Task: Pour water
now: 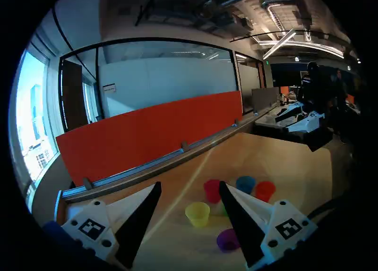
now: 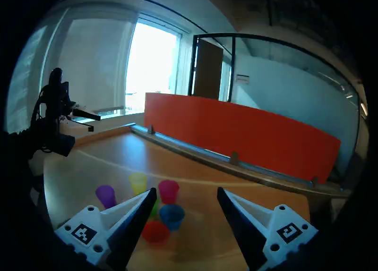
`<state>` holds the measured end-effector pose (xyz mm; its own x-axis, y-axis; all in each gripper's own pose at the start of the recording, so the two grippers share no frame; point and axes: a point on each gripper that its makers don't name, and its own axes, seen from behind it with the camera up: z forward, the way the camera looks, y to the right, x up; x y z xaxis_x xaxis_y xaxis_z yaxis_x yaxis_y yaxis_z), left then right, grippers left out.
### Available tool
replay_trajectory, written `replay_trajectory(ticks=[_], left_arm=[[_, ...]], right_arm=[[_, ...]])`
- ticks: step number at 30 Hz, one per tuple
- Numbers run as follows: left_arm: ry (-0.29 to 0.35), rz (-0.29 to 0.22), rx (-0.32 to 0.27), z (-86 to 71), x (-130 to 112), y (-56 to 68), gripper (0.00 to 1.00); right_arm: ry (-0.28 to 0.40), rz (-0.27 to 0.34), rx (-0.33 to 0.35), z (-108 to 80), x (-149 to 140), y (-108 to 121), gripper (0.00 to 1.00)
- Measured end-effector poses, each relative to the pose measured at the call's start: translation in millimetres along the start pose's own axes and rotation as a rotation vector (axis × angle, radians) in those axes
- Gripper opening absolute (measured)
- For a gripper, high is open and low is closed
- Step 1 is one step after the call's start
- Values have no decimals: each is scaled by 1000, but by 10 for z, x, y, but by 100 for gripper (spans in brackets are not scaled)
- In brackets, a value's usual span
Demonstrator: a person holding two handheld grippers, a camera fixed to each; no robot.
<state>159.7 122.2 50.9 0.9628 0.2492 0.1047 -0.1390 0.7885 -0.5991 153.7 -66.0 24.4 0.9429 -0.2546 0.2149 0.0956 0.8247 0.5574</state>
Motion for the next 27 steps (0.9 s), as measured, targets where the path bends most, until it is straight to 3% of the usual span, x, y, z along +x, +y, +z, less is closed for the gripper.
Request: replay_trajectory(ticks=[27], left_arm=[[-136,46,-171,586,-467,373,90]], right_arm=[[-98,-37,63,375,-368,-31,99]])
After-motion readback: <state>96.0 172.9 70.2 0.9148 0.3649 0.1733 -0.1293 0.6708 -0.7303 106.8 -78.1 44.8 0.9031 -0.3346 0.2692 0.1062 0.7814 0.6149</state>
